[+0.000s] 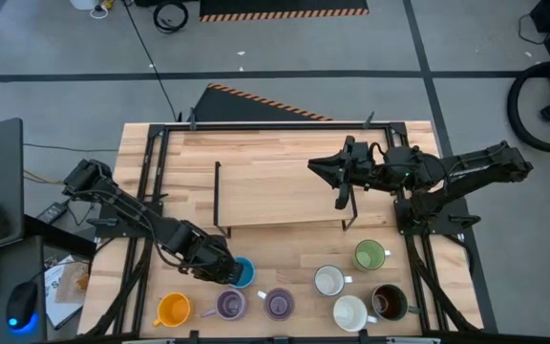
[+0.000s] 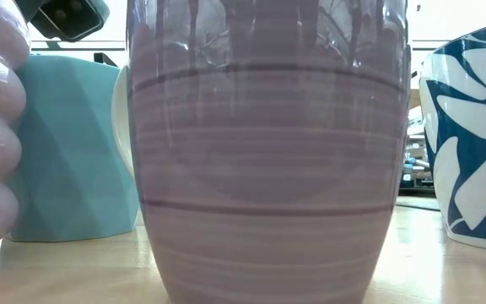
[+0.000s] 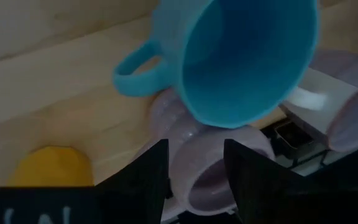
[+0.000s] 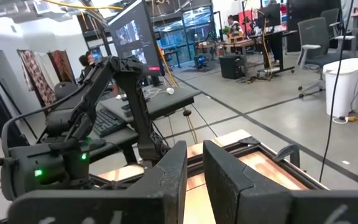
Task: Place coffee mugs
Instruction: Put the light blue mug on the shelf
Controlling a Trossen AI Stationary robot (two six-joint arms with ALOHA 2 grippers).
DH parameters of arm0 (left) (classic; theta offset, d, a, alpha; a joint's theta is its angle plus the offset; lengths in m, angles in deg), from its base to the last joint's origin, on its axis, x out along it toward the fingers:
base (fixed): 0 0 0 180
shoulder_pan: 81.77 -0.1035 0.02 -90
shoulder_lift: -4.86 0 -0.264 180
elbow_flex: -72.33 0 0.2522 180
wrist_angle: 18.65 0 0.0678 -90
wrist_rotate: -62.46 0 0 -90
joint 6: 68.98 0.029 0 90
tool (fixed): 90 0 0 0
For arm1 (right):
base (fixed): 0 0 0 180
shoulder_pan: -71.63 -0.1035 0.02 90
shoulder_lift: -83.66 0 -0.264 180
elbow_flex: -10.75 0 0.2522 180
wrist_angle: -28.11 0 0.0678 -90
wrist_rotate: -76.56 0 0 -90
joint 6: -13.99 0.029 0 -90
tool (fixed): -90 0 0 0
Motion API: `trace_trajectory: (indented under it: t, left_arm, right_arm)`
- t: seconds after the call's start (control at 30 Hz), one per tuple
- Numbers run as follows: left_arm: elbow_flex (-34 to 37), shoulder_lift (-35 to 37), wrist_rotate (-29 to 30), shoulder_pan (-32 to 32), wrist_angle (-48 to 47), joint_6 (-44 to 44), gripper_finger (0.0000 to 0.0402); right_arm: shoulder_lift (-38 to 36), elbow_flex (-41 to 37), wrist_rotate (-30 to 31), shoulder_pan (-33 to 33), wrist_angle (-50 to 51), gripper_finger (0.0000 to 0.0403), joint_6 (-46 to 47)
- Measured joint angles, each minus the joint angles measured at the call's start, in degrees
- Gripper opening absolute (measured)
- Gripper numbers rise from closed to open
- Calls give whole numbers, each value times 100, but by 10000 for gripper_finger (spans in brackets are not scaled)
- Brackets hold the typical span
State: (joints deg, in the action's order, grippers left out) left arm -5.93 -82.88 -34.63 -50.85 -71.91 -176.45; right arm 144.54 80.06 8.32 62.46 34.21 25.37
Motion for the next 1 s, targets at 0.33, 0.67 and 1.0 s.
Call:
trace_trajectory:
  t: [0.33, 0.67, 1.0]
  left_arm:
    - [-1, -332, 196, 11, 155, -167, 160]
    - [6, -559, 264, -113, 191, -217, 160]
    - [10, -785, 248, -390, 86, 244, 143]
  right_arm:
    - [0, 0, 0, -1, 12, 59, -138]
    - [-1, -2, -26, 0, -17, 59, -140]
    - [2, -4, -46, -2, 0, 59, -147]
